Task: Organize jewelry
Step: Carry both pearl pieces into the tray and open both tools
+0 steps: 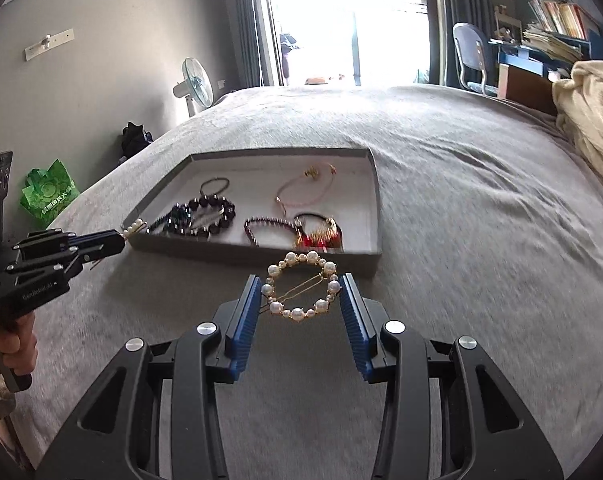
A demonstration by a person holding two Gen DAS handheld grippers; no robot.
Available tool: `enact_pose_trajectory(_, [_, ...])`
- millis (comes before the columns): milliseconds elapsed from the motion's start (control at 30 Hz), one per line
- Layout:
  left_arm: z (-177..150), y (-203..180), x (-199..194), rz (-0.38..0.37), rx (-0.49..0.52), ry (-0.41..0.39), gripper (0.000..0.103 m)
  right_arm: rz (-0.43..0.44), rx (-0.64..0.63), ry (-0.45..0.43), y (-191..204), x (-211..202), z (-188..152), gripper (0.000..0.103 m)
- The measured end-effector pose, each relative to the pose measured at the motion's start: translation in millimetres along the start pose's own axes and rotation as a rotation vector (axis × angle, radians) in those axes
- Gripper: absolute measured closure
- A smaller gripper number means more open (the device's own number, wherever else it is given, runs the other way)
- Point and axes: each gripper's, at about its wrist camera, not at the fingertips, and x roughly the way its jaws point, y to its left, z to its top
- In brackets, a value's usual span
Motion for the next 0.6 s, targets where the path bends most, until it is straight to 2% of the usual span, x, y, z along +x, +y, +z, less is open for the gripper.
enact_pose_trajectory(367, [31.8, 1.8, 31.9, -0.011, -0.002, -0.003, 0.095, 0.019, 0.016, -0.003, -4.2, 36.8, 34.3, 0.062])
enact_pose_trajectory(600, [48.1, 12.0, 58.6, -0.01, -0.057, -0.002, 0.095, 0.032, 0.016, 0.028, 7.0, 74.5, 49.2, 0.062])
